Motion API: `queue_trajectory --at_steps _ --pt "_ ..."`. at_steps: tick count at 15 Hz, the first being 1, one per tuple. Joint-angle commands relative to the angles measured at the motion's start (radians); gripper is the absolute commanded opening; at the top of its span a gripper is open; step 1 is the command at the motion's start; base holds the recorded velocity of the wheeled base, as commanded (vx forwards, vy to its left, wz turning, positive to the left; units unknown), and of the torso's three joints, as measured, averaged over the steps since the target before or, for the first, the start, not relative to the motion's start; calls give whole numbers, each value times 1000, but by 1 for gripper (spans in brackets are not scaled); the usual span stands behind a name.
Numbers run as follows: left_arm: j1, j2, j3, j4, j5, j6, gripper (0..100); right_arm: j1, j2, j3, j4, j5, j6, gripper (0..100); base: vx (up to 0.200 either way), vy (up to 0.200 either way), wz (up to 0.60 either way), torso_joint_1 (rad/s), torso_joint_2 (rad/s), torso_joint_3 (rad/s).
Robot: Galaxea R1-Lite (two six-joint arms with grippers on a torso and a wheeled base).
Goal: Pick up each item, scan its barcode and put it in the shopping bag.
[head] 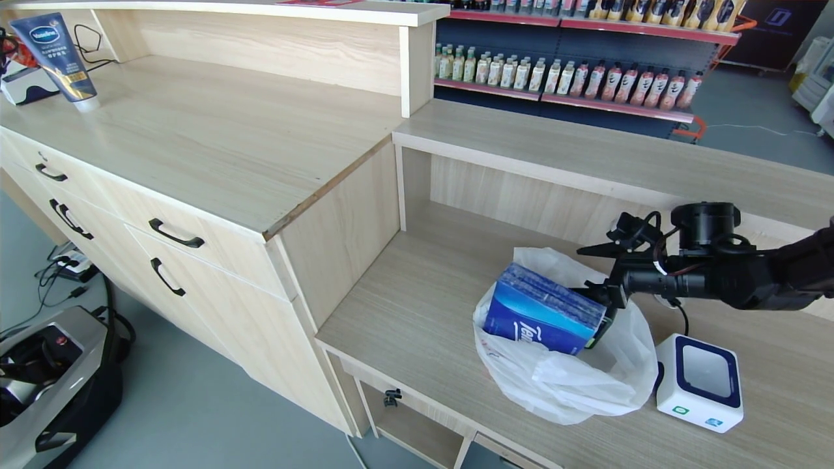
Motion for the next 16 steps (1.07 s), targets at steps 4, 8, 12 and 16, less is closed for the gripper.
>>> queue_trajectory --at_steps 4,8,12,16 --pt "0 0 0 0 2 0 100 56 -93 -111 54 2 59 100 0 0 0 0 0 0" --pt "0 0 0 0 0 0 100 85 -258 -109 233 0 135 100 0 0 0 0 0 0" --pt "0 0 0 0 0 0 100 88 -404 -112 308 -40 212 100 0 0 0 0 0 0" --pt "2 0 0 0 0 0 100 82 -607 -105 384 -279 405 100 0 0 0 0 0 0"
